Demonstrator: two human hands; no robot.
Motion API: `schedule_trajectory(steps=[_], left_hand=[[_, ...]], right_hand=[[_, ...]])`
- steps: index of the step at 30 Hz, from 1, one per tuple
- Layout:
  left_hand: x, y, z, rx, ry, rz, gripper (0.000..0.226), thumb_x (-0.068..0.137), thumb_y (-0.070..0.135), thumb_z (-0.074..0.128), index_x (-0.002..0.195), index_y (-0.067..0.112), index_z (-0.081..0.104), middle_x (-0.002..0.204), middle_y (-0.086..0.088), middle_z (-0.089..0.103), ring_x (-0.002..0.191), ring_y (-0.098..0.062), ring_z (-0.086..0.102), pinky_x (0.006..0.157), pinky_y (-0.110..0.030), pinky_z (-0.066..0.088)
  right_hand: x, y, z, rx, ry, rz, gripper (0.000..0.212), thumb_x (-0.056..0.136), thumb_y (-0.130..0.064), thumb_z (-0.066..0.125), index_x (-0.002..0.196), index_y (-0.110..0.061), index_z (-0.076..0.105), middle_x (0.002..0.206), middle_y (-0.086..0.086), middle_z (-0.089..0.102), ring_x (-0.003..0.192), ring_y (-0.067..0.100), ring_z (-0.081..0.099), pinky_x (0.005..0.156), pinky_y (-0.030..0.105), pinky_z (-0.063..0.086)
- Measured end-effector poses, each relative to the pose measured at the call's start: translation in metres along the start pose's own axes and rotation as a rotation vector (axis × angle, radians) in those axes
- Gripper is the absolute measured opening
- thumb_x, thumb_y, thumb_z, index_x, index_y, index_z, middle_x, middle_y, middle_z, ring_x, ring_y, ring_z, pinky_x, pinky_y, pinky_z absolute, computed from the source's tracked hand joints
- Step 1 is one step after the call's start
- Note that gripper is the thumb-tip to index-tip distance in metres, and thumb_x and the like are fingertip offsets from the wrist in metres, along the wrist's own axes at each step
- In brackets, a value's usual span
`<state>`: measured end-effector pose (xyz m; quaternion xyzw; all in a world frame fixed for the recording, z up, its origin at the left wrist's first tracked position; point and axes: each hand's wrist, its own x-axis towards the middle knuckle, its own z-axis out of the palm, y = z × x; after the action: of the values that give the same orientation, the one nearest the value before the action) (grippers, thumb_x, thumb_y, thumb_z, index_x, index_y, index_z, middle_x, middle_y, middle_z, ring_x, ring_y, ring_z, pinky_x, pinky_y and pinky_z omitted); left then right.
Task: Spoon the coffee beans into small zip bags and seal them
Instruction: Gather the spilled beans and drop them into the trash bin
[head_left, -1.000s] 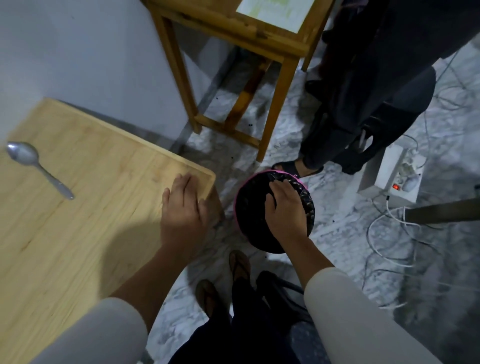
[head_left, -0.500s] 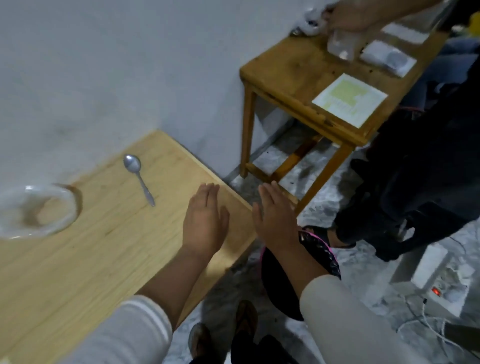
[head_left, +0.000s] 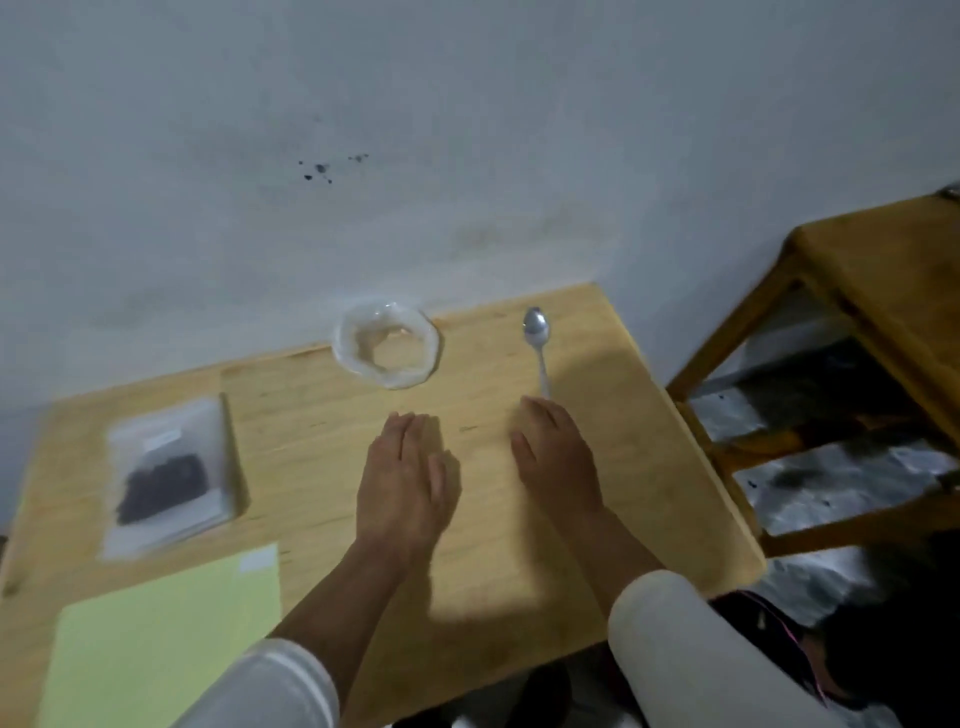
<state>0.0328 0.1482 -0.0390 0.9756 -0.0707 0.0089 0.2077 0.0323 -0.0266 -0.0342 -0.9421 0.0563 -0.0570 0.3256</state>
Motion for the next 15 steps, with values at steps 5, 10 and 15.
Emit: schedule_trajectory(steps=[5,10,15], left_hand=[[0.004,-0.054,-0.015,-0.043,0.020,-0.025,0.057,0.087,0.034,0.029,0.127,0.000,0.051,0.129,-0.020,0.053,0.124,-0.034,0.047,0.104,-0.037,0.035],[0.020,-0.103,-0.005,-0.023,-0.041,-0.048,0.056,0.092,0.032,0.029,0.138,0.003,0.040,0.142,-0.015,0.042,0.137,-0.027,0.033,0.109,-0.028,0.017],[0.035,-0.127,0.004,-0.063,-0.026,0.013,0.053,0.093,0.027,0.038,0.141,0.005,0.037,0.145,-0.013,0.040,0.138,-0.023,0.029,0.114,-0.031,0.015]], right_hand=[[0.019,-0.039,0.053,0.126,-0.058,0.066,0.045,0.087,-0.026,0.054,0.124,0.000,0.057,0.120,0.019,0.060,0.109,0.031,0.058,0.091,0.025,0.039],[0.038,-0.065,0.089,0.235,-0.065,0.158,0.050,0.086,-0.017,0.064,0.134,-0.016,0.049,0.115,0.008,0.060,0.098,0.015,0.057,0.088,0.025,0.046],[0.068,-0.080,0.115,0.267,0.004,0.171,0.051,0.082,-0.015,0.068,0.130,-0.023,0.053,0.100,0.004,0.062,0.084,0.008,0.055,0.077,0.011,0.040]])
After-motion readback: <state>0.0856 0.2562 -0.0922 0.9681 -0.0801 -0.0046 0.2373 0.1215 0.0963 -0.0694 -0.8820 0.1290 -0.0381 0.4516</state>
